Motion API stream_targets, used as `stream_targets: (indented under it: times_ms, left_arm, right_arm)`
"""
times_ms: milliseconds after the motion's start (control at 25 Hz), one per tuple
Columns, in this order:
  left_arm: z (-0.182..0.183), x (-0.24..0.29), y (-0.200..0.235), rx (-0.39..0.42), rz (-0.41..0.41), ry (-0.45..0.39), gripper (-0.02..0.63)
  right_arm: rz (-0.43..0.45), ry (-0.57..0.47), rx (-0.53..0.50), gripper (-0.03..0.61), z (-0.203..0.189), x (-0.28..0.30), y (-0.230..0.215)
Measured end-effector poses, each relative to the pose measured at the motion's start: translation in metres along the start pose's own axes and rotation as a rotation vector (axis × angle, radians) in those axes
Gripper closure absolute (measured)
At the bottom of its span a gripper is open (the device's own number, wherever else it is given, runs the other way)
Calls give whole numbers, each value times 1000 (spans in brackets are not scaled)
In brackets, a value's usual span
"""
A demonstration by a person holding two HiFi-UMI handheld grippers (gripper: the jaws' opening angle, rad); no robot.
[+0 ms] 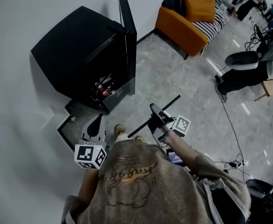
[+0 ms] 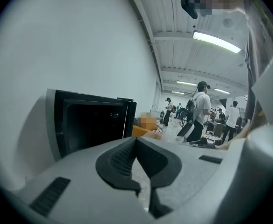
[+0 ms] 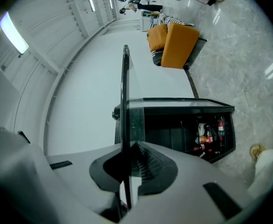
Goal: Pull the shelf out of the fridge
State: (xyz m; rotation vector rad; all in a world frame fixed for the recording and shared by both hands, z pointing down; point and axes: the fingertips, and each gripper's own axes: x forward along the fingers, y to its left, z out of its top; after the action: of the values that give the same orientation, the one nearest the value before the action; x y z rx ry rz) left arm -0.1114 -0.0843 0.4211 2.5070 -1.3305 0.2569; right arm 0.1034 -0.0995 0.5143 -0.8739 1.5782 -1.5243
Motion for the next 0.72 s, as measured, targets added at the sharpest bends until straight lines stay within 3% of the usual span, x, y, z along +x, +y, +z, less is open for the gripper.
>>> stream_targets:
  times_ms: [440,720]
  left_arm:
    - [7,4,1,0,-10,-17,609]
    - [29,17,-2,-16,-17,-7,607]
  right_arm:
    - [73,-29,28,549,-4,-24,55]
    - [115,-62,34,549,17,-28,101]
